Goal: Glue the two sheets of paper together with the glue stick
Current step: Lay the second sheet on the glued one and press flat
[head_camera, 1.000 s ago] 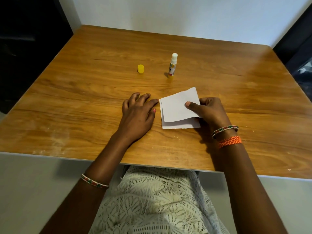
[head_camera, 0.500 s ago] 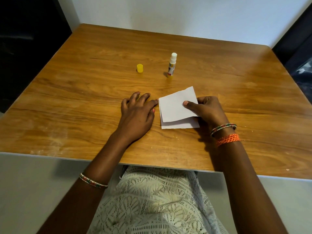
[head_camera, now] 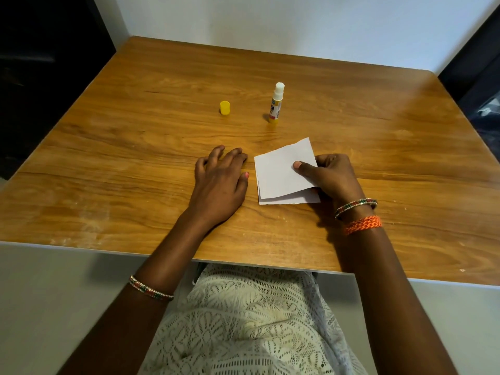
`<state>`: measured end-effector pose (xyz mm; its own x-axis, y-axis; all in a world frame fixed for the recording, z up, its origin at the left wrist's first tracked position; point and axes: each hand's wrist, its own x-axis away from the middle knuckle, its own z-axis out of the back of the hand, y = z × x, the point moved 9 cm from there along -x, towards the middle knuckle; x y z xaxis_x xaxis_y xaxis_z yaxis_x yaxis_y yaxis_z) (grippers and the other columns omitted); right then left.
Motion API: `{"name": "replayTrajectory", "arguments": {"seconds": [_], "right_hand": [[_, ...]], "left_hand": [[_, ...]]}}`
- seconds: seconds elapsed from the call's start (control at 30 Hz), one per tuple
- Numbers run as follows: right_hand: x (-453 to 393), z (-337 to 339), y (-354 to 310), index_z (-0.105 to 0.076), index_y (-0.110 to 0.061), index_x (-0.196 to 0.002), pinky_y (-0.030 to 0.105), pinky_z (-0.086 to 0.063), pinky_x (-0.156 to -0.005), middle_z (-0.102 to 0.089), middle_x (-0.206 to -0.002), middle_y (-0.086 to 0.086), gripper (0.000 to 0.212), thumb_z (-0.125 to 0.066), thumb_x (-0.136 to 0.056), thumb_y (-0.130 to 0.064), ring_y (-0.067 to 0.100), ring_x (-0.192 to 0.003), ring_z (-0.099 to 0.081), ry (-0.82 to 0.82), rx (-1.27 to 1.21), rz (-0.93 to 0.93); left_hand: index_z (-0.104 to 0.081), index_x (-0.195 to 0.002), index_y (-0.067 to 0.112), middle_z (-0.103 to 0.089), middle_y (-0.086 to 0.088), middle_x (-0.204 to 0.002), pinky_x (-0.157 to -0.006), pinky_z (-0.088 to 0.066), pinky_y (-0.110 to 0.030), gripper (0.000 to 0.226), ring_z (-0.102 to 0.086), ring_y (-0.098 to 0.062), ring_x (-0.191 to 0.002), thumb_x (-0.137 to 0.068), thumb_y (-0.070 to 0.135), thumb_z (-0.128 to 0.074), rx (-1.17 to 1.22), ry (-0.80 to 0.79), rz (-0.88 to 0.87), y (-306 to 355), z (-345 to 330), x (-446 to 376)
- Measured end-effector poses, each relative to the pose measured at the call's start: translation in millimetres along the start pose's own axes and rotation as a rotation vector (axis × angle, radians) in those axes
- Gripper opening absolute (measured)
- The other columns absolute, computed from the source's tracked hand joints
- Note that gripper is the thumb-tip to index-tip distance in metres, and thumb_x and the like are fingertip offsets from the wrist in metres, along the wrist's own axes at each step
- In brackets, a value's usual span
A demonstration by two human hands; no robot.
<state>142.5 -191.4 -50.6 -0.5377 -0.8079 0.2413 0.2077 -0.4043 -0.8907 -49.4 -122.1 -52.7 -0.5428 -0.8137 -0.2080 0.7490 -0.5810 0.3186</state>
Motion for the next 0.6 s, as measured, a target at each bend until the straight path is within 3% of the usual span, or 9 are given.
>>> {"name": "replayTrajectory", "arguments": {"seconds": [0.17, 0.4, 0.6], "right_hand": [[-1.1, -1.8, 0.4, -0.07, -0.01, -0.078, 0.026, -0.048, -0.056, -0.071, -0.081, 0.007, 0.014, -0.073, -0.079, -0.024, 0.013, -0.067, -0.064, 0.001, 0.03, 0.011], [-1.5, -1.7, 1.4, -0.071, -0.011, -0.081, 0.039, -0.056, -0.072, -0.073, -0.083, 0.005, 0.013, -0.072, -0.079, -0.025, 0.018, -0.077, -0.069, 0.031, 0.033, 0.036], [-2.5, -2.6, 3.8, -0.072, -0.009, -0.086, 0.044, -0.058, -0.076, -0.074, -0.084, 0.006, 0.019, -0.072, -0.078, -0.026, 0.019, -0.078, -0.07, 0.052, 0.023, 0.04]], "left_hand": [[-0.042, -0.136, 0.022, -0.038, -0.001, -0.148, -0.106, -0.018, -0.044, 0.04, -0.02, -0.025, -0.14, -0.097, 0.03, -0.036, -0.002, 0.002, -0.022, 1.2, 0.1, 0.7], [-0.042, -0.136, 0.022, -0.038, -0.002, -0.148, -0.105, -0.02, -0.046, 0.046, -0.021, -0.027, -0.14, -0.094, 0.034, -0.029, -0.037, -0.014, -0.019, 2.3, -1.7, 1.5], [-0.04, -0.136, 0.023, -0.036, -0.002, -0.149, -0.105, -0.02, -0.047, 0.051, -0.021, -0.03, -0.14, -0.09, 0.042, -0.028, -0.085, -0.038, -0.002, 3.5, -2.2, 2.2]]}}
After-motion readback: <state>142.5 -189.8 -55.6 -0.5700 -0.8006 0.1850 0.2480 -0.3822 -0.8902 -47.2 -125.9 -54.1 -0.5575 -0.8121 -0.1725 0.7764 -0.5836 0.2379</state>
